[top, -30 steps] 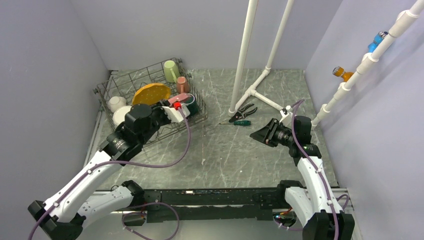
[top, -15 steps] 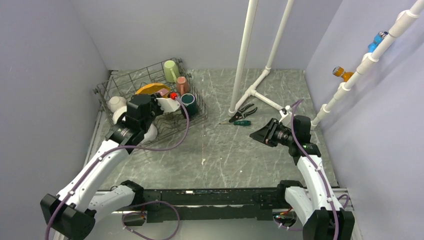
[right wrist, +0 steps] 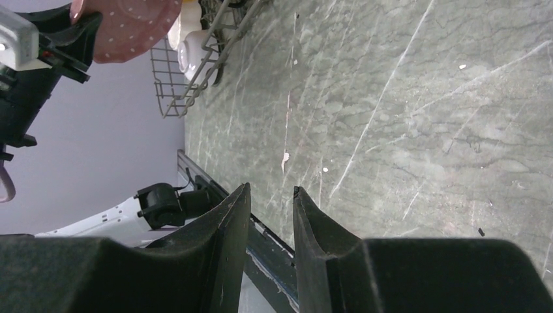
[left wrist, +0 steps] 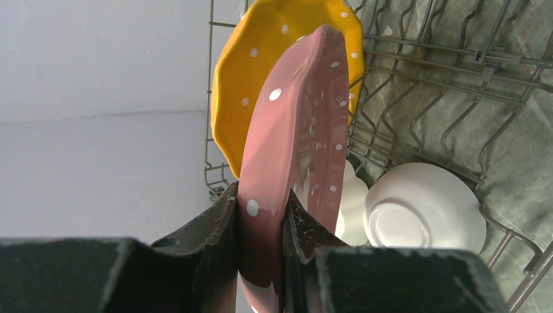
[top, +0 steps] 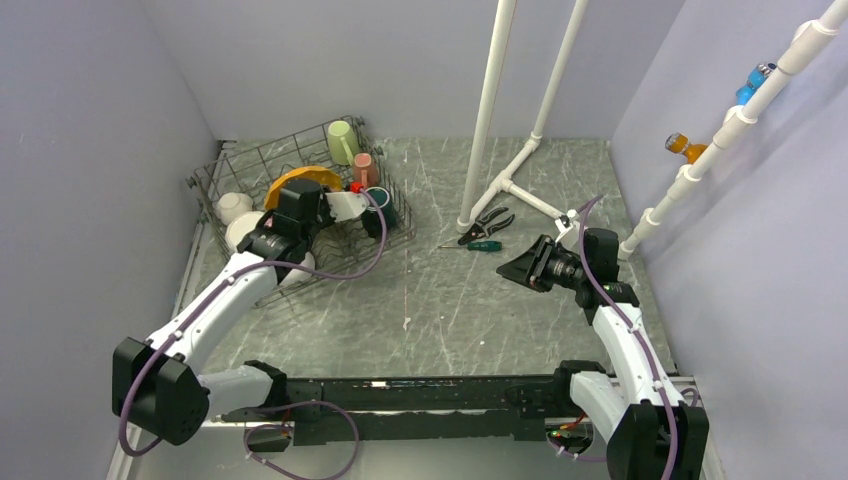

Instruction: Load the mixed dishes into the dish rack

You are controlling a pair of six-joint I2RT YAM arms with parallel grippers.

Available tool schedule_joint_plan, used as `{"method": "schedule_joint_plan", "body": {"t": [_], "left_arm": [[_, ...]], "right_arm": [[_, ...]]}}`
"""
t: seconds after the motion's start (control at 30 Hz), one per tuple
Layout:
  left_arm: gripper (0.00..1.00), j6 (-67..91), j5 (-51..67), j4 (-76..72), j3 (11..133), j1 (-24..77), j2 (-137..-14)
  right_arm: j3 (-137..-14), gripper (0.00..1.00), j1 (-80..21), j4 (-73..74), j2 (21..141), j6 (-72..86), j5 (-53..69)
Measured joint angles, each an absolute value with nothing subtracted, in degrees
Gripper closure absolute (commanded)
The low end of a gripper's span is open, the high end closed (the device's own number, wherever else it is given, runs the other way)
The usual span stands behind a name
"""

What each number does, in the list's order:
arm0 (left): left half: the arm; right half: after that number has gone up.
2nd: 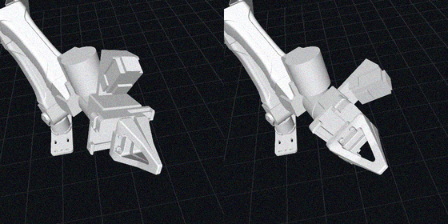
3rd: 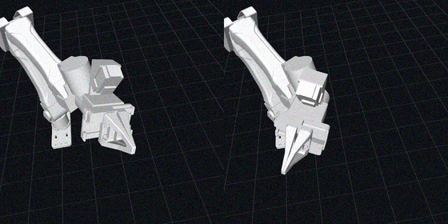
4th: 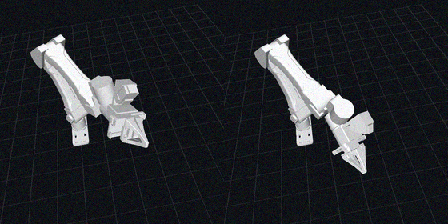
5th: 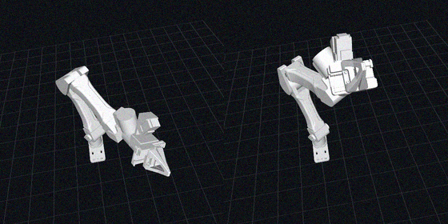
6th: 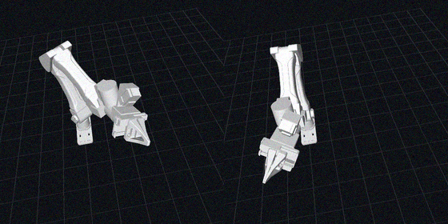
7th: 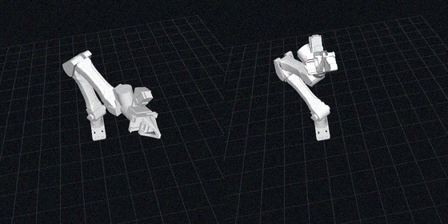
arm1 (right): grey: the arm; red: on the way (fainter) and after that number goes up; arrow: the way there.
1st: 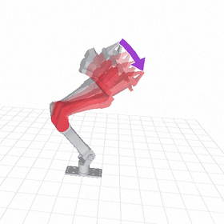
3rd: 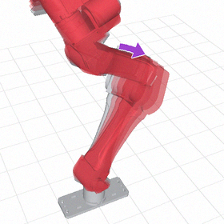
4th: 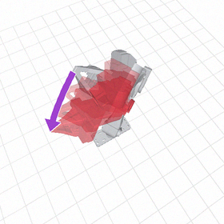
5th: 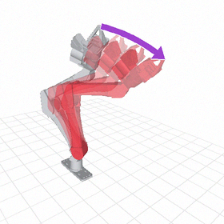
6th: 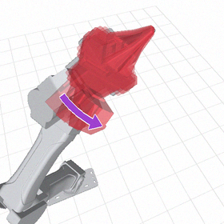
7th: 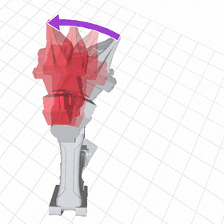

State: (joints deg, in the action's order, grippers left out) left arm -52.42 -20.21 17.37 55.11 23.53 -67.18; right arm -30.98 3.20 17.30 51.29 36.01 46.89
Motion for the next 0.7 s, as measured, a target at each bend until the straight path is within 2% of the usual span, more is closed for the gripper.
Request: {"method": "schedule_joint_plan", "body": {"t": [0.7], "left_arm": [[1.0, -52.4, -20.7, 9.7, 55.3, 21.7, -72.4]], "right_arm": [[-30.2, 0.68, 3.2, 15.8, 51.9, 36.6, 48.1]]}}
